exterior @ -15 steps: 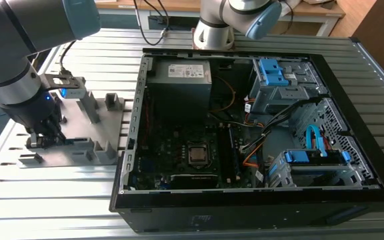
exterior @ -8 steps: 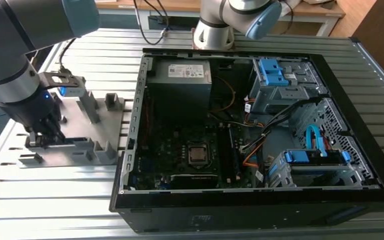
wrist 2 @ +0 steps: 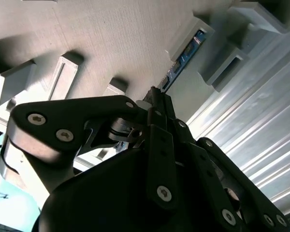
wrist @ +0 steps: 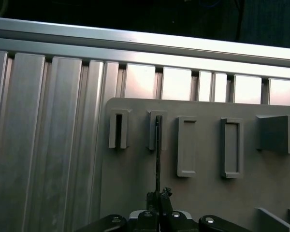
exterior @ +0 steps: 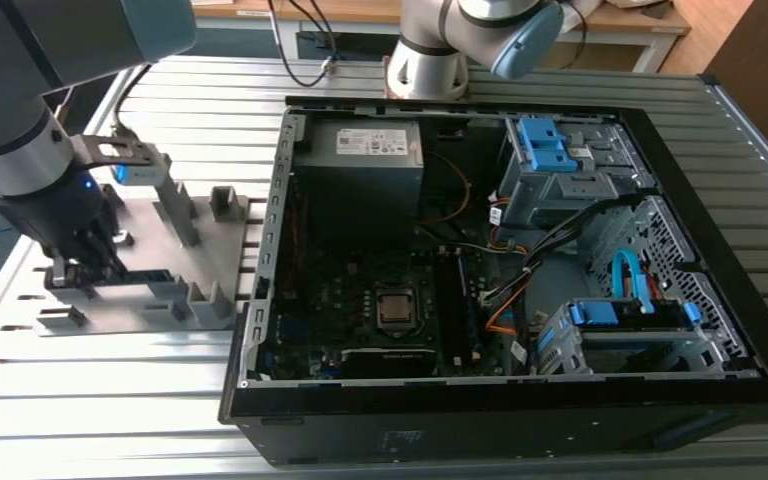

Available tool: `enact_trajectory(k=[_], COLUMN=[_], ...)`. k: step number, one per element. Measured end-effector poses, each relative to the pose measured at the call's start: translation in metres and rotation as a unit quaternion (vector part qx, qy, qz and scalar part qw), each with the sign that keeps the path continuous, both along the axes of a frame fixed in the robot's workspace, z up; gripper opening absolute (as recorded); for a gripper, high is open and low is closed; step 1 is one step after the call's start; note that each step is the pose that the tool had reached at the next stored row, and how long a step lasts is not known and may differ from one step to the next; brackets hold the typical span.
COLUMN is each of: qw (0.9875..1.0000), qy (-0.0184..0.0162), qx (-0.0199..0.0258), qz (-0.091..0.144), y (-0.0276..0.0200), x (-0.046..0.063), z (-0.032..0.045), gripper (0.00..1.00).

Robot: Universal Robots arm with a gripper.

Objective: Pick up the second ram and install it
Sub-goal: 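Pick up the second ram and move it above second insertion slot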

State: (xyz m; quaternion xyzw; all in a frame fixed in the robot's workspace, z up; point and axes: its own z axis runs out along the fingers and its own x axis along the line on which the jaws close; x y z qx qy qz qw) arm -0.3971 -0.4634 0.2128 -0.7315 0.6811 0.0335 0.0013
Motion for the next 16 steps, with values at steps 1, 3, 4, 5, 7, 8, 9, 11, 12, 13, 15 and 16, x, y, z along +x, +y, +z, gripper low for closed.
enact_trajectory(k=[1, 3, 4, 5, 7, 8, 9, 11, 12, 13, 15, 16], qw=[1.0000, 1.0000, 1.0000, 1.0000, 1.0000, 1.0000, 1.0000, 1.0000, 1.0000, 1.0000, 1.0000, 1.0000], qy=[0.0000, 0.0000, 0.0000, 0.0000, 0.0000, 0.0000, 0.0000, 0.0000, 0.0000, 0.0000, 0.0000, 0.0000], qx=[0.0000, 0.0000, 0.0000, 0.0000, 0.0000, 0.0000, 0.0000, 0.0000, 0.0000, 0.0000, 0.0000, 0.0000], qz=[0.000, 0.000, 0.000, 0.000, 0.000, 0.000, 0.000, 0.000, 0.000, 0.000, 0.000, 0.000], y=[0.0000, 0.0000, 0.0000, 0.0000, 0.0000, 0.0000, 0.0000, 0.0000, 0.0000, 0.0000, 0.0000, 0.0000], x=[0.000, 0.000, 0.000, 0.000, 0.000, 0.000, 0.000, 0.000, 0.000, 0.000, 0.000, 0.000], z=[0.0013, 0.0044, 0.0060, 0.0076, 0.0107, 0.0123, 0.0137, 0.0165, 0.0177, 0.0187, 0.0208, 0.0219], gripper=[0.13, 0.13, 0.13, 0.13, 0.13, 0.13, 0.13, 0.13, 0.13, 0.13, 0.13, 0.13])
